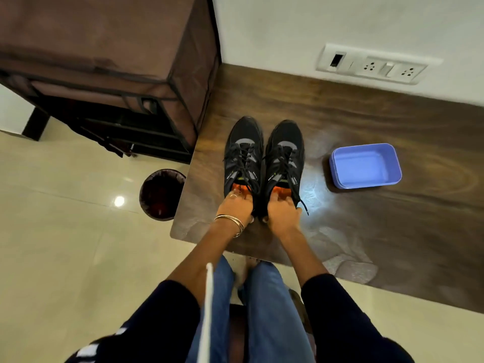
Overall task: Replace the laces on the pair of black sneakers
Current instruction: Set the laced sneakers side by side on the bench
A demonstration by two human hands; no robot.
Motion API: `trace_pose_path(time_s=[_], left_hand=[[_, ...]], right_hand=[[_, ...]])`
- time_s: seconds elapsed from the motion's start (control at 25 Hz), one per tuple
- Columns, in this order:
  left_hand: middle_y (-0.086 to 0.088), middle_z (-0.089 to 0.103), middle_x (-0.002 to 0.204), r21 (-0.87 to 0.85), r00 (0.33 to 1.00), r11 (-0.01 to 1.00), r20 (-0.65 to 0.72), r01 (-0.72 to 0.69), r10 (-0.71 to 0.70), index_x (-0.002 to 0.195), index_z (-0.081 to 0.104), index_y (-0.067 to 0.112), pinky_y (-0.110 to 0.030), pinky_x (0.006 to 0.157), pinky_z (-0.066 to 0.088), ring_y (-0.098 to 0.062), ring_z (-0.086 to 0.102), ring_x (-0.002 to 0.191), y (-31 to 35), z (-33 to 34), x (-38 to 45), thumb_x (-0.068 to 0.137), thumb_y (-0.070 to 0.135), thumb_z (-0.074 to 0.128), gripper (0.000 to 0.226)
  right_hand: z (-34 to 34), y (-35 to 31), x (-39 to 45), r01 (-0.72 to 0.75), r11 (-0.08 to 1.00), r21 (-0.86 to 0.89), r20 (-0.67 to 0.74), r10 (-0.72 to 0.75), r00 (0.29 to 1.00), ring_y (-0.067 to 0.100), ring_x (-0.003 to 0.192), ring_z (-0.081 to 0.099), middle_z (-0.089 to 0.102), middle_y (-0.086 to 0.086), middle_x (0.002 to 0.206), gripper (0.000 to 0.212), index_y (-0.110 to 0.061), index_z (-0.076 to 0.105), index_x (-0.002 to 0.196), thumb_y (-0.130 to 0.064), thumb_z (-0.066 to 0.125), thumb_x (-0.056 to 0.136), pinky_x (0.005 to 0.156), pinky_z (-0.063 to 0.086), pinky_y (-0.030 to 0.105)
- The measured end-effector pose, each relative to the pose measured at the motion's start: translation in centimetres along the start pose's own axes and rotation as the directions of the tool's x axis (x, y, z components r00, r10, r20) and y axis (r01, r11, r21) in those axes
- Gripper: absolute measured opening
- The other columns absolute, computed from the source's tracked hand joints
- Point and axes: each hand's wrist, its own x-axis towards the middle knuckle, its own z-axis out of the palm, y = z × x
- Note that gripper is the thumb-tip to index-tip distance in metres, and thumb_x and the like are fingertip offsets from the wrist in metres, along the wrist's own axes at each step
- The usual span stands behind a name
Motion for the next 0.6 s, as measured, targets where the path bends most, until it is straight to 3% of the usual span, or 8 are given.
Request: trace_pose_path(time_s=[0.16,0.24,0.36,0.48,0.6], left_hand=[[-0.024,0.061,0.117,0.086,0.991,0.996,0.130,0.009,-0.020,0.129,0.044,-0.005,-0.041,0.103,0.039,-0.039,0.053,0.115,0.3,-2.1,-0.5,0.087,0.020,0.064,0.053],[-0.025,0.062,0.115,0.129,0.993,0.992,0.116,0.002,-0.018,0.128,0.048,-0.005,-0.042,0.101,0.040,-0.038,0.056,0.113,0.6,-2.8,-0.9,0.089,0.013,0.061,0.045],[-0.022,0.069,0.093,0.235,0.998,0.972,0.056,-0.021,0.008,0.108,0.065,-0.002,-0.037,0.082,0.053,-0.034,0.066,0.093,0.9,-4.4,-1.9,0.077,0.017,0.074,0.038],[-0.020,0.064,0.113,0.262,0.992,0.962,0.116,-0.072,0.043,0.124,0.054,-0.002,-0.040,0.094,0.045,-0.035,0.059,0.111,-0.2,-4.6,-2.8,0.092,0.005,0.051,0.033],[-0.019,0.062,0.119,0.279,0.989,0.951,0.094,-0.132,0.110,0.126,0.051,-0.001,-0.042,0.098,0.042,-0.036,0.056,0.114,-1.9,-5.2,-3.6,0.092,0.007,0.049,0.035]], right_hand=[[-1.5,-0.3,-0.1,-0.024,0.999,0.046,0.146,0.017,0.989,0.036,0.138,0.028,0.047,0.024,0.138,0.085,-0.003,0.008,0.151,-0.016,0.065,0.090,0.105,0.035,0.061],[-2.1,-0.2,-0.2,-0.027,0.998,0.053,0.193,0.016,0.981,0.037,0.141,0.024,0.043,0.025,0.141,0.084,-0.004,0.002,0.152,-0.011,0.060,0.092,0.106,0.031,0.062],[-2.9,-0.1,-0.8,-0.032,0.999,0.024,0.186,0.027,0.982,0.037,0.140,0.027,0.040,0.024,0.143,0.074,-0.007,0.004,0.153,-0.005,0.050,0.095,0.107,0.032,0.060],[-3.9,-0.8,-2.4,-0.039,0.999,0.014,0.173,0.036,0.984,0.036,0.137,0.032,0.040,0.023,0.142,0.070,-0.006,0.011,0.152,-0.003,0.050,0.094,0.107,0.033,0.057],[-5.2,-2.4,-4.1,-0.040,0.999,0.036,0.122,0.035,0.992,0.034,0.133,0.038,0.044,0.019,0.137,0.063,-0.005,0.025,0.146,-0.009,0.056,0.092,0.106,0.036,0.054]])
